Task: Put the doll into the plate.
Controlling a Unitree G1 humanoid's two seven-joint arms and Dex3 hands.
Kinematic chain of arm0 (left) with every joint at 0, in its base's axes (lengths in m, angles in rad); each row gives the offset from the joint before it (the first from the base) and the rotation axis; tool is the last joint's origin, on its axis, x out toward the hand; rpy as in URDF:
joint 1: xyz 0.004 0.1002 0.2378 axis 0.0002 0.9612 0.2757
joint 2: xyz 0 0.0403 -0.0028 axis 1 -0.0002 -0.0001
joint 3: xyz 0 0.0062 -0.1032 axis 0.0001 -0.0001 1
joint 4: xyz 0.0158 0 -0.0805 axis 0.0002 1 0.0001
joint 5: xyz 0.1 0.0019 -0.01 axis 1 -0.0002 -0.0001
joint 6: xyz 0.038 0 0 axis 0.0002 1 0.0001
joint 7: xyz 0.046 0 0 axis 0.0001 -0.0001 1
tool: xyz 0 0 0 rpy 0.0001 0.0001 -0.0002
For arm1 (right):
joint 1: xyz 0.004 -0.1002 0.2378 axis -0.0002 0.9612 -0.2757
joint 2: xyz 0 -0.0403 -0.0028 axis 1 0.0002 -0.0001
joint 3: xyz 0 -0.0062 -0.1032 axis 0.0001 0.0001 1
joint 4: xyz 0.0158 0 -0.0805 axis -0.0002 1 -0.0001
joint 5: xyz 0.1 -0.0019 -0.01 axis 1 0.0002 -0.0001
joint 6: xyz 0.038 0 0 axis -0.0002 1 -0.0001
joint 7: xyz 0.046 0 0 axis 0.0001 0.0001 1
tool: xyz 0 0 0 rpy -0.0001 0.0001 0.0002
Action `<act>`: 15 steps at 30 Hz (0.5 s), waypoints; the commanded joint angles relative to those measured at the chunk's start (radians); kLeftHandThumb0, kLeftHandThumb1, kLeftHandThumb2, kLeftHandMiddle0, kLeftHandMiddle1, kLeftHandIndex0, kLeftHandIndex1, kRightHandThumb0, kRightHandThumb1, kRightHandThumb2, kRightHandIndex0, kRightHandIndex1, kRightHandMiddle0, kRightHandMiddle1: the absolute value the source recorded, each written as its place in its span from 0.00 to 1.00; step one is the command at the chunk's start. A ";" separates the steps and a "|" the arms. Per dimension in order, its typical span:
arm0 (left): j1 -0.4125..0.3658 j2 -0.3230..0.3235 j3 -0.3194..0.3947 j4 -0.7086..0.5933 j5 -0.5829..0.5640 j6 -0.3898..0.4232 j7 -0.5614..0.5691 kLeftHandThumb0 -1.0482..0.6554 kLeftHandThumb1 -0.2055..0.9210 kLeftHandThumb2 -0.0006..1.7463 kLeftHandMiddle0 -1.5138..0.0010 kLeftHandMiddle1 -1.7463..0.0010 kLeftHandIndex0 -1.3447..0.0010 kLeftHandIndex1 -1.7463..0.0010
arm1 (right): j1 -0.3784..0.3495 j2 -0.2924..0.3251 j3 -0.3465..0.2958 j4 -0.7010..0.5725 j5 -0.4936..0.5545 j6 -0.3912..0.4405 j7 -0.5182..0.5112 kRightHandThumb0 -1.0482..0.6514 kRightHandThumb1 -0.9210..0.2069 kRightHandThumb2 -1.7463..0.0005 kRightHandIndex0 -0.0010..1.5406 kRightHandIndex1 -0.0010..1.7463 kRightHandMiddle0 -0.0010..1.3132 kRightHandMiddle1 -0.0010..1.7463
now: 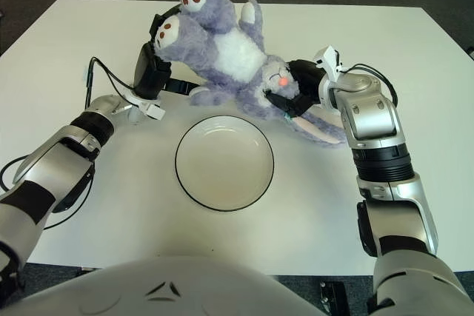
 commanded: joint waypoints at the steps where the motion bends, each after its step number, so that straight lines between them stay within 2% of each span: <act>1: -0.008 -0.002 0.003 -0.010 -0.010 -0.013 -0.019 0.04 0.85 0.25 0.96 0.66 1.00 0.31 | -0.016 -0.004 0.005 0.001 0.020 0.001 0.009 0.94 0.72 0.10 0.51 1.00 0.76 1.00; 9: -0.002 -0.008 0.016 -0.023 -0.023 -0.022 -0.021 0.03 0.85 0.24 0.94 0.64 1.00 0.28 | -0.018 -0.004 0.009 -0.003 0.025 0.017 0.019 0.94 0.72 0.10 0.51 1.00 0.75 1.00; 15: 0.008 -0.014 0.017 -0.040 -0.003 -0.004 0.036 0.04 0.85 0.24 0.94 0.62 1.00 0.25 | -0.018 -0.005 0.016 -0.016 0.030 0.041 0.026 0.94 0.72 0.10 0.51 1.00 0.74 1.00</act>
